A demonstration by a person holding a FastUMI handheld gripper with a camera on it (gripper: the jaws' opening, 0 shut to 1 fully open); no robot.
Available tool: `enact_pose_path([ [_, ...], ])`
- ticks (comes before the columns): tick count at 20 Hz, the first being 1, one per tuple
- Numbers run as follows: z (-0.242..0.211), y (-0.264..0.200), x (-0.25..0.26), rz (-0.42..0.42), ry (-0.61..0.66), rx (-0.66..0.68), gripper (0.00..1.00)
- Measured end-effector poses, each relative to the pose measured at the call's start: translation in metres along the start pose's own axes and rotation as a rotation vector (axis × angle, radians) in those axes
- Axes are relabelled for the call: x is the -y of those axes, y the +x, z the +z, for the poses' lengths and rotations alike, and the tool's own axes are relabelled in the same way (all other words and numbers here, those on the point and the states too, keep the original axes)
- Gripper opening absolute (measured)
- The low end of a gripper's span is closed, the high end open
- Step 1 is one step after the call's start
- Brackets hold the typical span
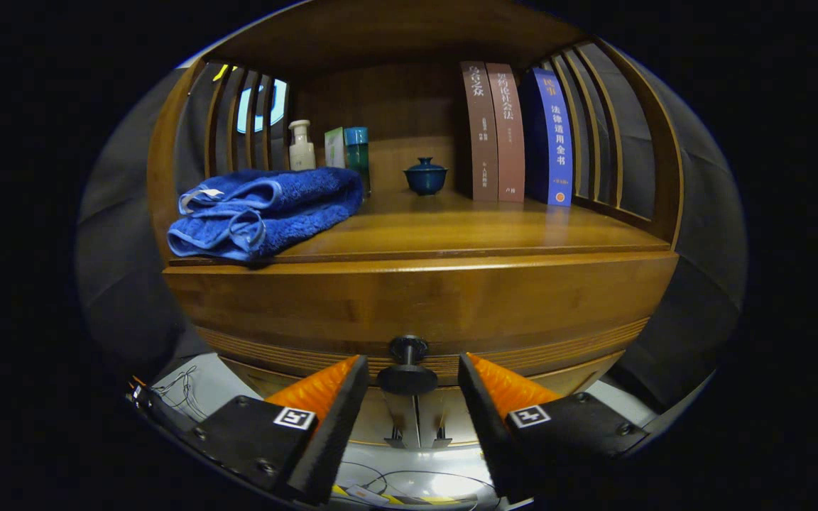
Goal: Pull open the drawer, take out the items inside it, and place them on the countertop above the cabinet.
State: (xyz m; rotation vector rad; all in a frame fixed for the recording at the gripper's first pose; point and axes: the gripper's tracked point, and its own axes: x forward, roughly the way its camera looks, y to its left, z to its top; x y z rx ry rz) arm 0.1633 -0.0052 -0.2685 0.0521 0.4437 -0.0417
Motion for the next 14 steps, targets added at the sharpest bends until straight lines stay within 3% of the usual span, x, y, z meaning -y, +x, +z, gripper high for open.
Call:
enact_pose_path([
  [1, -0.0020, 0.0030, -0.0031, 0.013, 0.003, -0.004, 0.78],
  [2, -0.0018, 0.0007, -0.0043, 0.013, -0.005, -0.008, 0.61],
  [5, -0.0024, 0.0048, -0.0027, -0.002, -0.030, 0.001, 0.45],
  [6, -0.0048, 0.0055, -0.0025, 0.001, -0.026, 0.000, 0.45],
  [7, -0.0016, 0.0009, -0.0033, 0.004, -0.023, 0.003, 0.36],
  [14, -0.0033, 0.0032, -0.0037, -0.004, -0.060, -0.007, 0.36],
])
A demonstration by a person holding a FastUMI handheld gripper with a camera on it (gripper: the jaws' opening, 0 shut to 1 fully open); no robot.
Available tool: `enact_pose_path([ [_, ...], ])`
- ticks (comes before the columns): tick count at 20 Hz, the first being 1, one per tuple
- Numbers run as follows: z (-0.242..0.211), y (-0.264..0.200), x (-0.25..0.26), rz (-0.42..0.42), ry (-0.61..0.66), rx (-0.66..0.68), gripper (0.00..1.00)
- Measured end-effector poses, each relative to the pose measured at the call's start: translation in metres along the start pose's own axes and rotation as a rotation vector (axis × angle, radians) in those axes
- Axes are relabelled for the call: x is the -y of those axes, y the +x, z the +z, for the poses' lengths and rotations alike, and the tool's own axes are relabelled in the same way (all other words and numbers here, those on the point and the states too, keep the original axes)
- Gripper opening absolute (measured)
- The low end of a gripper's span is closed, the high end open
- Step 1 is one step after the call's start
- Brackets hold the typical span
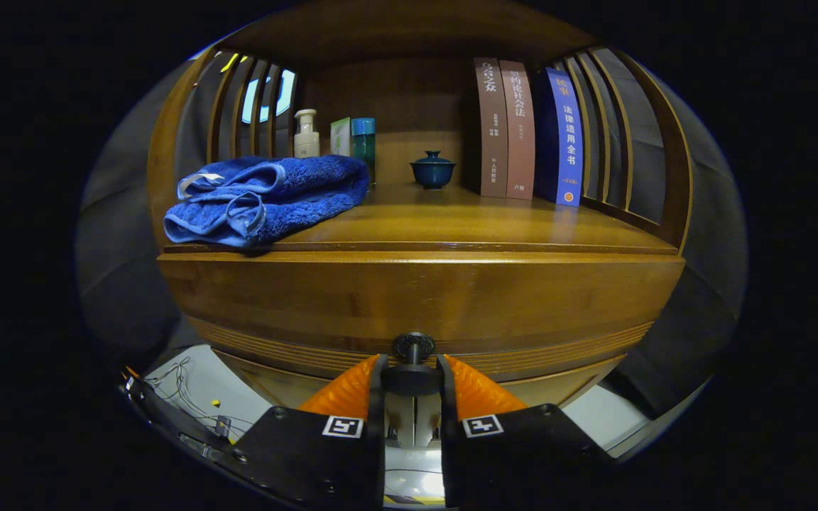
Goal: Pull open the drawer, take out the items inside it, and place them on the countertop above the cabinet.
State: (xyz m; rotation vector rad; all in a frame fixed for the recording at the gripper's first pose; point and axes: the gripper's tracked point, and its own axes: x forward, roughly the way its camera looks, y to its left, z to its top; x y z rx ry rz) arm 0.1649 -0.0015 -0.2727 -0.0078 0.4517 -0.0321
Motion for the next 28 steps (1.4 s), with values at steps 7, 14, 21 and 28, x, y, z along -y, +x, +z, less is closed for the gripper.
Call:
enact_pose_path([
  [7, -0.012, -0.026, 0.000, 0.004, 0.002, -0.020, 0.36],
  [14, -0.035, -0.079, -0.001, 0.007, 0.038, -0.055, 0.36],
  [21, -0.054, -0.125, -0.005, 0.018, 0.052, -0.086, 0.36],
  [28, -0.069, -0.155, 0.000, 0.023, 0.073, -0.114, 0.36],
])
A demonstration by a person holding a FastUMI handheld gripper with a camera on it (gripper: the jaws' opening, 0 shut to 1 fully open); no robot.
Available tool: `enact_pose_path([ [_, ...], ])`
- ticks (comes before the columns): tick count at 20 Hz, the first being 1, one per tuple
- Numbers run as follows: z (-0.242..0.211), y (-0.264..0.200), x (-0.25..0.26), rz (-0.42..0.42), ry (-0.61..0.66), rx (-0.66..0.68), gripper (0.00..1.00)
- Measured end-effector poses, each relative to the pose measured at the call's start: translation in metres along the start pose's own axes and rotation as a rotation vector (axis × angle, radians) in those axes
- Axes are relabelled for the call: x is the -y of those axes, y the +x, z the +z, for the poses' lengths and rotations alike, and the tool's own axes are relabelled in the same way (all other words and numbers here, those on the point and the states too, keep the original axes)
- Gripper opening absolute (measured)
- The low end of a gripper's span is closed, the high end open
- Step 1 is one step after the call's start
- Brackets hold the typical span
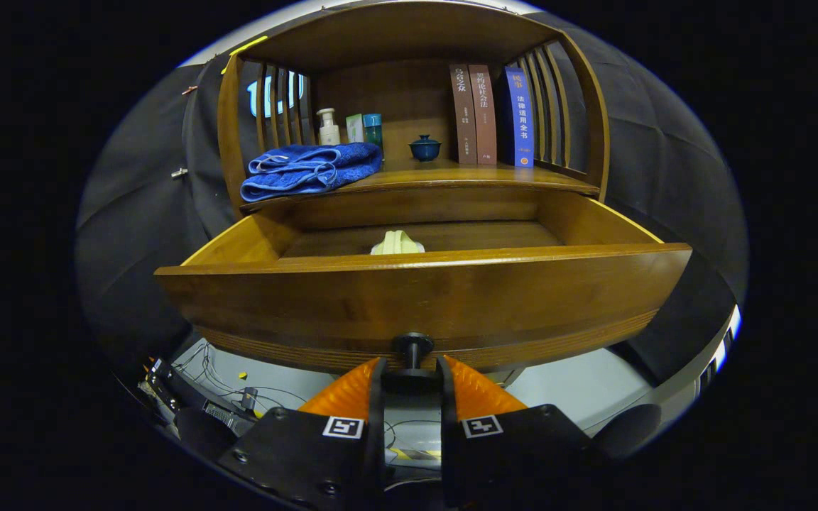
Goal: Pull open the drawer, take out the items inside it, and place them on the countertop above the cabinet.
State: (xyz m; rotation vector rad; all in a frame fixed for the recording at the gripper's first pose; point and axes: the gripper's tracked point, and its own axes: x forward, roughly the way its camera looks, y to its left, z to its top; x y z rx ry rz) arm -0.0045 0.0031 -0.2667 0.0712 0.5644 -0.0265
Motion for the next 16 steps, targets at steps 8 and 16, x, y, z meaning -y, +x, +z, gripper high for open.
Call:
enact_pose_path([
  [8, -0.010, -0.003, 0.001, 0.005, 0.010, -0.012, 0.40],
  [16, 0.022, -0.027, -0.005, 0.018, -0.020, 0.092, 0.78],
])
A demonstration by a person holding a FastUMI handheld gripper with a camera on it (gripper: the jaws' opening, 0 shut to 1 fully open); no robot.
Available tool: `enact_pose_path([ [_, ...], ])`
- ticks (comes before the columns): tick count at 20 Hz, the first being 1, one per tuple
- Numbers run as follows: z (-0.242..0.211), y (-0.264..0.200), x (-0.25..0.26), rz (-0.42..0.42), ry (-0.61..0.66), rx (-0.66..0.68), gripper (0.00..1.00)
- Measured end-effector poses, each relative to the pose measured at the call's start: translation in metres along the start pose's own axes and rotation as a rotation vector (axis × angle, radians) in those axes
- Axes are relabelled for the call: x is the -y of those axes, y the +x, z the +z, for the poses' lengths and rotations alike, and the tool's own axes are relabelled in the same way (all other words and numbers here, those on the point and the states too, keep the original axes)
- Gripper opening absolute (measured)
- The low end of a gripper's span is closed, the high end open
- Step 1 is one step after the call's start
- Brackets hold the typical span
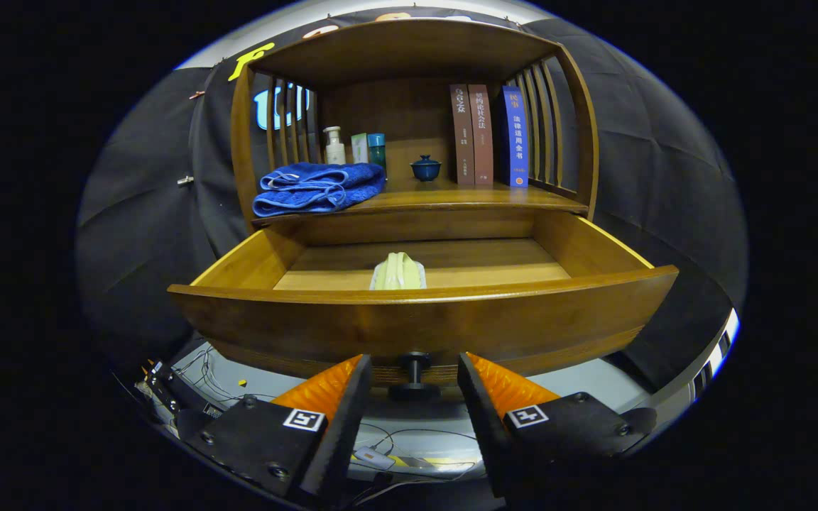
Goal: Pull open the drawer, take out the items inside it, and place them on the countertop above the cabinet.
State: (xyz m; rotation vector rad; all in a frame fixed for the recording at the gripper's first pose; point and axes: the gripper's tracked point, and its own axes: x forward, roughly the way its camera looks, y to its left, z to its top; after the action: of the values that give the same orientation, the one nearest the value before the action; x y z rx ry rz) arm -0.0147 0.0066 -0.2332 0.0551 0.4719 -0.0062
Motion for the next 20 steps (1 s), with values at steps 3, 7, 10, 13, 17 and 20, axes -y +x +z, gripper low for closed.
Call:
enact_pose_path([
  [3, 0.028, -0.015, -0.010, 0.012, -0.037, 0.066, 0.99],
  [7, 0.070, -0.019, -0.022, 0.041, -0.051, 0.112, 0.98],
  [10, 0.095, 0.004, -0.021, 0.058, -0.032, 0.077, 0.98],
  [13, 0.109, 0.042, -0.015, 0.054, -0.002, -0.008, 0.97],
  [17, 0.099, 0.093, -0.008, 0.048, 0.037, -0.197, 0.99],
  [20, 0.078, 0.123, -0.004, 0.043, 0.040, -0.364, 1.00],
])
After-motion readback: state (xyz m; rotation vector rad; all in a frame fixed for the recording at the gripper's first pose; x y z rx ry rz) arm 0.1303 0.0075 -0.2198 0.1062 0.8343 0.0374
